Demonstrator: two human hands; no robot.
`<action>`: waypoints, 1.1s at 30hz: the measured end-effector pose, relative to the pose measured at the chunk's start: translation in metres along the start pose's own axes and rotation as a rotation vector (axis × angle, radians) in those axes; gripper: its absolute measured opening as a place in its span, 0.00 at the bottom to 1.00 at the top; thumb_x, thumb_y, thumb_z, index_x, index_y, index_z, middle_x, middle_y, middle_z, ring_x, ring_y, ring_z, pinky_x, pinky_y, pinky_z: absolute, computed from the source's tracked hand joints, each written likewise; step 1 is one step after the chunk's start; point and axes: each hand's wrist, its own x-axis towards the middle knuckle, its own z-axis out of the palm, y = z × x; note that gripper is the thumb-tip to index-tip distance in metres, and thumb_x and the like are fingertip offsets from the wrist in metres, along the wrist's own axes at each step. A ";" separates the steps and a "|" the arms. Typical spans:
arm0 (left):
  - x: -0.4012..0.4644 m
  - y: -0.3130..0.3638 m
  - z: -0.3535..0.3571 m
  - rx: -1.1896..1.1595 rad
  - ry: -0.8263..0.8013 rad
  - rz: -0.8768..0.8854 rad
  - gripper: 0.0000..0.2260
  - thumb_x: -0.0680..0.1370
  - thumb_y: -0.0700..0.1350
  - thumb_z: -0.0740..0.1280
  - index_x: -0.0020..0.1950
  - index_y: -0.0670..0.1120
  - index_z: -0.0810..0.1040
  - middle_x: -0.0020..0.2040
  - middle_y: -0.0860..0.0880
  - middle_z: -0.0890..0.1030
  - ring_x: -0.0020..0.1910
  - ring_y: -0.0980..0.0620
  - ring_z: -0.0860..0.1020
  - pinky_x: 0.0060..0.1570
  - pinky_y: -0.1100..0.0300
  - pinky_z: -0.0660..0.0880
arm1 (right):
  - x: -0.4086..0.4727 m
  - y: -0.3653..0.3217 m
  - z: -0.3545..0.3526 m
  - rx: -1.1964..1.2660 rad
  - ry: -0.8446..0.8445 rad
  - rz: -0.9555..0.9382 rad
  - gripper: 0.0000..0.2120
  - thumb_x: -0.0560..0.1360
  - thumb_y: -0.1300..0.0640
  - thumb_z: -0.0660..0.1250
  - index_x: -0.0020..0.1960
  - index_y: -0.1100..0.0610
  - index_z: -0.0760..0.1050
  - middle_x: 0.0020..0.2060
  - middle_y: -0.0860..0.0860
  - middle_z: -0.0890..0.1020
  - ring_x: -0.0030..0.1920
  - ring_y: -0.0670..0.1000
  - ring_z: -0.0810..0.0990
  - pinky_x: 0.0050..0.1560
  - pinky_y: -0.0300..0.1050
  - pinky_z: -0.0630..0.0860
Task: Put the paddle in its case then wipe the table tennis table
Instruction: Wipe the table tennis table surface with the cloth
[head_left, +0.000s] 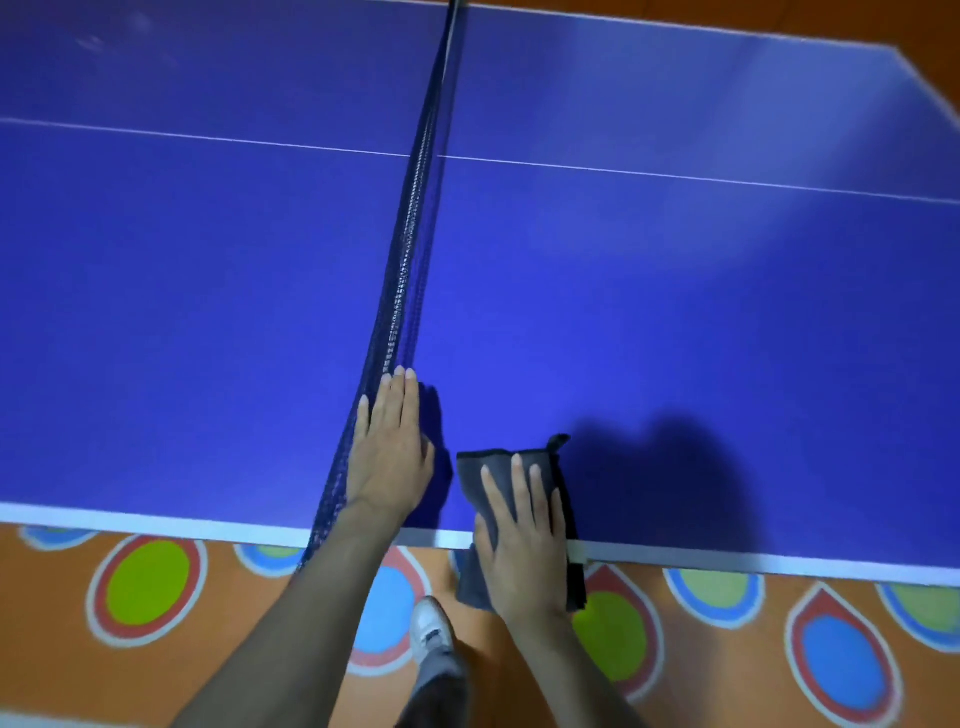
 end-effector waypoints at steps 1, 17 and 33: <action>-0.005 0.006 0.000 0.001 0.018 0.010 0.37 0.80 0.43 0.64 0.84 0.41 0.48 0.84 0.44 0.53 0.83 0.46 0.50 0.81 0.44 0.50 | -0.010 0.006 -0.001 -0.005 0.000 -0.007 0.30 0.84 0.41 0.51 0.84 0.45 0.57 0.84 0.54 0.57 0.83 0.59 0.56 0.80 0.61 0.57; 0.035 0.037 0.049 -0.341 -0.078 0.061 0.28 0.79 0.44 0.55 0.82 0.47 0.63 0.81 0.50 0.64 0.82 0.53 0.57 0.82 0.53 0.49 | 0.194 0.062 0.004 0.044 0.149 0.073 0.30 0.79 0.43 0.58 0.81 0.44 0.65 0.81 0.54 0.64 0.82 0.57 0.62 0.81 0.60 0.57; 0.006 0.083 0.048 -0.379 -0.066 -0.021 0.27 0.82 0.38 0.61 0.81 0.48 0.64 0.82 0.53 0.63 0.82 0.55 0.53 0.81 0.56 0.45 | 0.168 0.088 0.000 0.090 0.109 0.023 0.28 0.81 0.46 0.59 0.81 0.45 0.65 0.82 0.53 0.64 0.82 0.57 0.60 0.80 0.59 0.58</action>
